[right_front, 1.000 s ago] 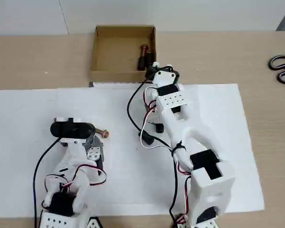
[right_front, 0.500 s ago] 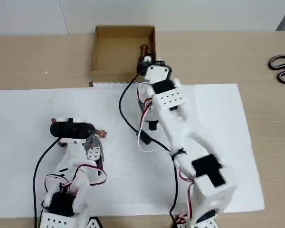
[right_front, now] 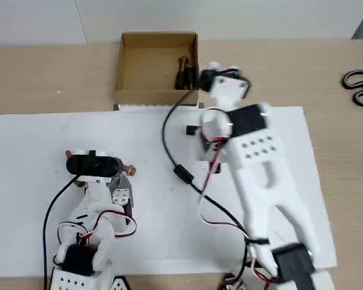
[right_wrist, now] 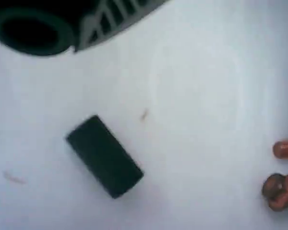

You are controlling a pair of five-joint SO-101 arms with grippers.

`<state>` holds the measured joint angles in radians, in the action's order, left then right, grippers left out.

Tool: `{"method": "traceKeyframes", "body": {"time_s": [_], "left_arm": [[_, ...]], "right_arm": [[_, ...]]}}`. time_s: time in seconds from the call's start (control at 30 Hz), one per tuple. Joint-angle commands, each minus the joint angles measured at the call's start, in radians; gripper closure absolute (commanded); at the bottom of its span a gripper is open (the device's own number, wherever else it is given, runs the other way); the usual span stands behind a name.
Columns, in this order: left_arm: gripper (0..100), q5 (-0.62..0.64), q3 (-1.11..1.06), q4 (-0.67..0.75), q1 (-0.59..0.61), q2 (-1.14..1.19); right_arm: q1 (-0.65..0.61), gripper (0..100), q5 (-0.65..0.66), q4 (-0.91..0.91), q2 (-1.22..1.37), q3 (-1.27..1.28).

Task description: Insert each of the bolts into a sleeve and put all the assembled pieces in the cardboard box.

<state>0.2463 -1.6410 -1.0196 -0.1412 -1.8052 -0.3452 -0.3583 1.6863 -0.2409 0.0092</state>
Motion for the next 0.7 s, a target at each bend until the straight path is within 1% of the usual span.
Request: {"method": "traceKeyframes", "body": {"time_s": [0.0,0.1,0.2,0.3,0.43,0.5,0.57,0.67], "left_arm": [[99,-0.015,0.133,-0.078,-0.008,-0.005],[99,-0.058,0.236,-0.141,-0.008,0.002],[99,-0.100,0.329,-0.187,-0.006,0.078],[99,-0.106,0.464,-0.212,-0.006,0.235],[99,-0.106,0.722,-0.241,-0.006,0.516],[99,-0.104,0.885,-0.310,-0.006,0.660],[99,-0.104,1.046,-0.410,-0.006,0.798],[99,-0.107,1.239,-0.557,-0.006,0.979]], "right_arm": [[0.107,99.6,0.043,0.027,-0.117,-0.015],[0.176,99.6,0.081,0.022,-0.211,0.068],[0.236,99.6,0.094,0.021,-0.326,0.167],[0.298,99.6,0.110,0.021,-0.440,0.282],[0.394,99.6,0.166,-0.021,-0.598,0.457],[0.438,99.6,0.199,-0.048,-0.685,0.542],[0.479,99.6,0.229,-0.068,-0.769,0.624],[0.533,99.6,0.235,-0.091,-0.881,0.660]]}}
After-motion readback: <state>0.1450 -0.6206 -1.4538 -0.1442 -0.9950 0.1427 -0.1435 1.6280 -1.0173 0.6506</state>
